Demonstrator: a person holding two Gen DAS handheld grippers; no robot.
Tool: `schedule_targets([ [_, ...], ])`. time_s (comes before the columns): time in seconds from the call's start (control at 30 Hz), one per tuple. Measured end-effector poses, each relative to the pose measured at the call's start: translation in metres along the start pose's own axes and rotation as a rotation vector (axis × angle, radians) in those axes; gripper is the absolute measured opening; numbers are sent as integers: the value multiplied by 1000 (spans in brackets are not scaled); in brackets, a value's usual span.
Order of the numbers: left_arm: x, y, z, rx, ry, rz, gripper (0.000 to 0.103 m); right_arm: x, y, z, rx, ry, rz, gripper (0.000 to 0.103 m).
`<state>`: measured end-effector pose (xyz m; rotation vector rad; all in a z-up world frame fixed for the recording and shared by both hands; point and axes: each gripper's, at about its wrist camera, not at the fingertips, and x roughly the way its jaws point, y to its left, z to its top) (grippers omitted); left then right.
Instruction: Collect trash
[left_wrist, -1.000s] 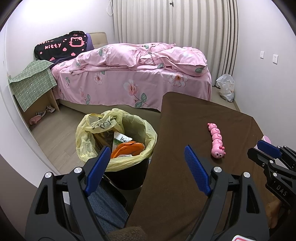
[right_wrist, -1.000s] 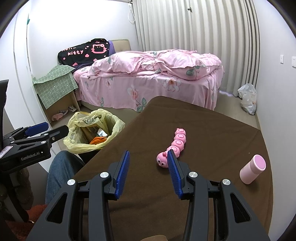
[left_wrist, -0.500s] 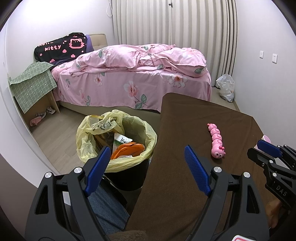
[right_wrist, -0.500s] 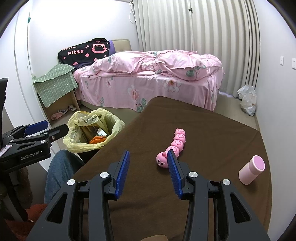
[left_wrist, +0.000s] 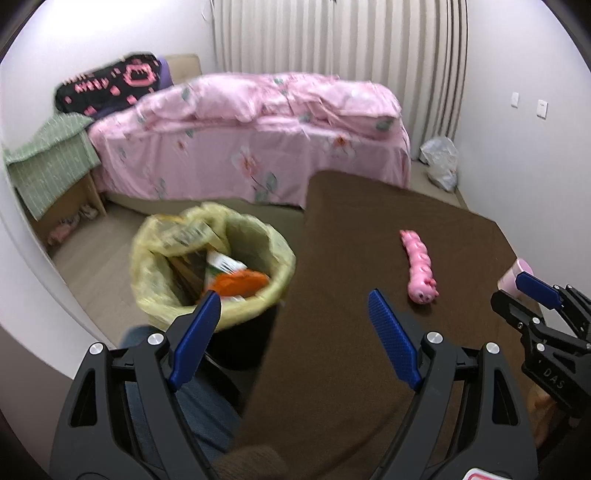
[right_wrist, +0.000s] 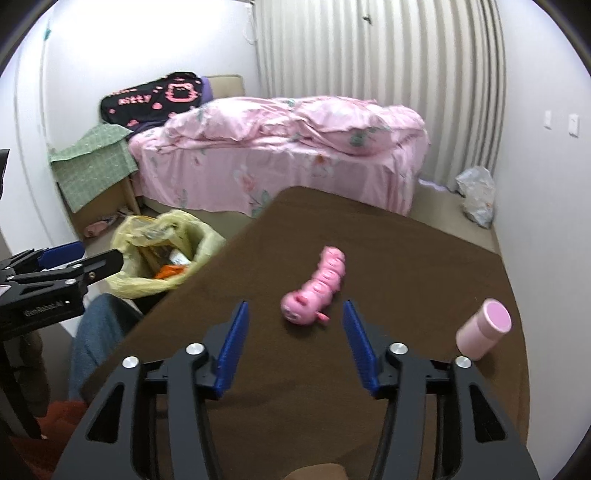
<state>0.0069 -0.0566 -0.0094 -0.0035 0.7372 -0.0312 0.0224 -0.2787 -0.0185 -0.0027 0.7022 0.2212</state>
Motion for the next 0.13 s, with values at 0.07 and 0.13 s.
schedule_targets([
  [0.07, 21, -14, -4, 36, 53, -6, 81, 14, -21, -10, 20, 39, -6, 51],
  [0.13, 50, -34, -9, 81, 121, -20, 86, 29, -36, -22, 44, 81, -20, 51],
])
